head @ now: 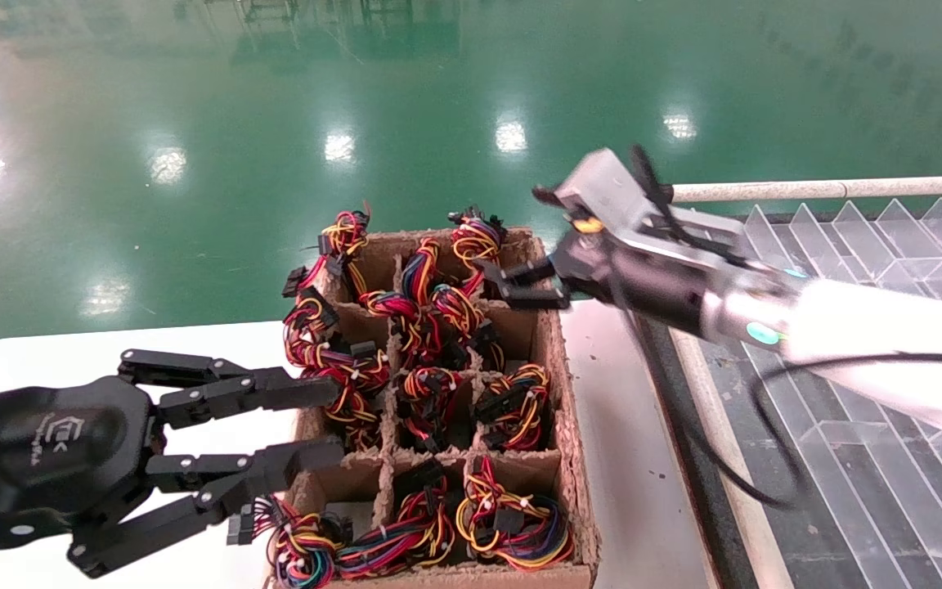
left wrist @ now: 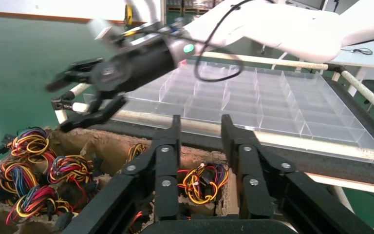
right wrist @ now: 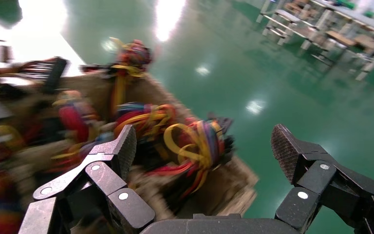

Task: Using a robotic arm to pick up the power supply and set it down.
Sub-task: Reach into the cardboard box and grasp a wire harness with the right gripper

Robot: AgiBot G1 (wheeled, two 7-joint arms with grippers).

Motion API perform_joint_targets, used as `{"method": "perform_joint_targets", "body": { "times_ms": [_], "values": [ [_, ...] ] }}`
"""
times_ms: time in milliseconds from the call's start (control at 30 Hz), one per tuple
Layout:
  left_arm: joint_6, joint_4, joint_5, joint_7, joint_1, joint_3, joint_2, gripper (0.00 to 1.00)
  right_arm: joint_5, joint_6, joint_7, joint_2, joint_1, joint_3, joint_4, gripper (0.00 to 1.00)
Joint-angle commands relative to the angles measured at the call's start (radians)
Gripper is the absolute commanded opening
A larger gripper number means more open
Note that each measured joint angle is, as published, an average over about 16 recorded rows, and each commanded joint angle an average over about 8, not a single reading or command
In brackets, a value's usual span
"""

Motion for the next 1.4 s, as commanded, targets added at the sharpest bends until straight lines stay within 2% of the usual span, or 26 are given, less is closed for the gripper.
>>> {"method": "perform_joint_targets", "body": {
  "times_ms": [33, 233, 267, 300, 500, 533, 567, 833, 1400],
  "values": [
    [0.000, 0.000, 0.000, 0.000, 0.000, 0.000, 0.000, 0.00, -0.080, 0.067, 0.023, -0.053, 0.025, -0.029, -0.035, 1.00],
    [0.000, 0.000, 0.000, 0.000, 0.000, 0.000, 0.000, 0.00, -0.180, 0.115, 0.065, -0.133, 0.079, -0.074, -0.131, 1.00],
    [0.000, 0.000, 0.000, 0.000, 0.000, 0.000, 0.000, 0.00, -0.193, 0.121, 0.071, -0.143, 0.085, -0.080, -0.145, 0.95],
    [0.000, 0.000, 0.000, 0.000, 0.000, 0.000, 0.000, 0.00, -0.204, 0.127, 0.077, -0.154, 0.090, -0.085, -0.160, 0.85],
    [0.000, 0.000, 0.000, 0.000, 0.000, 0.000, 0.000, 0.00, -0.260, 0.167, 0.100, -0.213, 0.114, -0.109, -0.244, 0.10],
    [0.000, 0.000, 0.000, 0.000, 0.000, 0.000, 0.000, 0.00, -0.265, 0.170, 0.101, -0.220, 0.117, -0.111, -0.256, 0.03],
    [0.000, 0.000, 0.000, 0.000, 0.000, 0.000, 0.000, 0.00, -0.270, 0.174, 0.102, -0.227, 0.120, -0.114, -0.266, 0.00],
    [0.000, 0.000, 0.000, 0.000, 0.000, 0.000, 0.000, 0.00, -0.287, 0.177, 0.108, -0.252, 0.134, -0.124, -0.308, 0.00],
    [0.000, 0.000, 0.000, 0.000, 0.000, 0.000, 0.000, 0.00, -0.302, 0.172, 0.132, -0.241, 0.112, -0.133, -0.273, 0.00]
  ]
}}
